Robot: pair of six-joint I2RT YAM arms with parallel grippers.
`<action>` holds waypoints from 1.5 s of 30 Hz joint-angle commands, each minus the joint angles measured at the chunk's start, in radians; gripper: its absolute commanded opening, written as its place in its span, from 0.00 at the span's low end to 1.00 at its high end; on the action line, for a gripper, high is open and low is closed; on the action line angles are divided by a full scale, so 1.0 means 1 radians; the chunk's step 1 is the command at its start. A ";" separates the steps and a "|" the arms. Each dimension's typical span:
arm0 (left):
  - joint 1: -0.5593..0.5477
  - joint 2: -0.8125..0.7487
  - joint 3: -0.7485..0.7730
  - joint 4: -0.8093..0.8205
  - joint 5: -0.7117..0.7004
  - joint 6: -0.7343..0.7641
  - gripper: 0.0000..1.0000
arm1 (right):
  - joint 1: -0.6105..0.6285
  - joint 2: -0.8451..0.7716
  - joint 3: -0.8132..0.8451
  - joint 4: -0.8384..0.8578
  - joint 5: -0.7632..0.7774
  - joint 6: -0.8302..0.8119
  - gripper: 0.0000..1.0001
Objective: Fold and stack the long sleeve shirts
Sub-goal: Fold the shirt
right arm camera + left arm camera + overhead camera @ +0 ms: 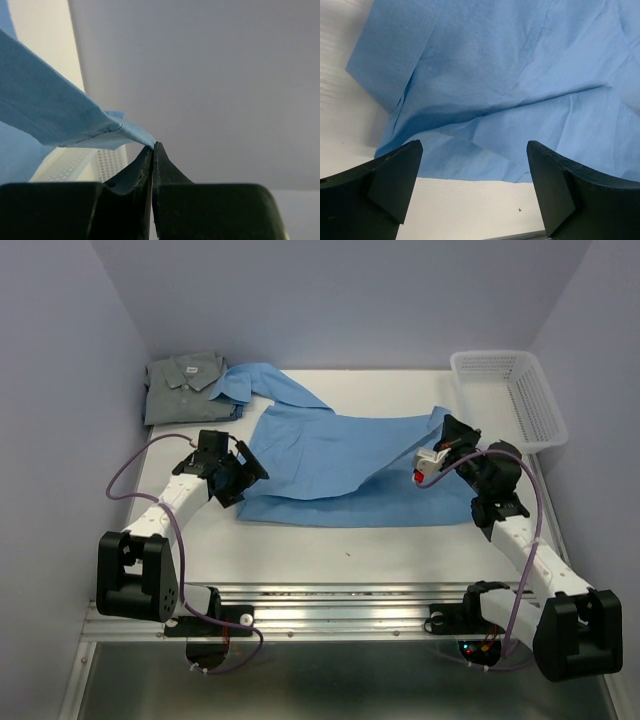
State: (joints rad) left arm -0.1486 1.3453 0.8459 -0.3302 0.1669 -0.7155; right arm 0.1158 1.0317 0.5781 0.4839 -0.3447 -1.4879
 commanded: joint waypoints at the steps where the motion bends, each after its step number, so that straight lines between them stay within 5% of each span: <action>1: 0.000 -0.021 0.044 -0.004 -0.024 0.010 0.99 | -0.007 -0.015 -0.001 -0.175 -0.171 -0.160 0.02; 10: -0.080 0.008 0.016 0.069 -0.059 -0.004 0.99 | -0.007 0.028 -0.046 -0.419 -0.140 -0.466 0.03; 20: -0.187 0.054 0.042 0.131 -0.110 -0.065 0.99 | -0.030 0.091 -0.078 -0.591 0.022 -0.552 0.08; 25: -0.221 0.126 0.082 0.148 -0.113 -0.070 0.99 | -0.039 0.084 -0.046 -0.579 0.049 -0.509 0.01; 30: -0.227 0.160 0.088 0.164 -0.102 -0.076 0.99 | -0.039 0.088 0.020 -0.420 -0.054 -0.534 0.01; 35: -0.233 0.161 0.061 0.197 -0.110 -0.090 0.99 | -0.039 0.142 0.043 -0.265 0.003 -0.572 0.01; 41: -0.241 0.178 0.028 0.220 -0.106 -0.104 0.99 | -0.039 0.103 0.035 -0.324 -0.028 -0.575 0.01; 45: -0.249 0.180 0.015 0.224 -0.112 -0.111 0.99 | -0.039 0.110 0.011 -0.438 0.107 -0.588 0.04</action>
State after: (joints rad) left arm -0.3870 1.5223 0.8864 -0.1326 0.0738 -0.8120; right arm 0.0841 1.1564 0.5896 0.1047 -0.3389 -1.9869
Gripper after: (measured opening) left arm 0.985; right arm 0.025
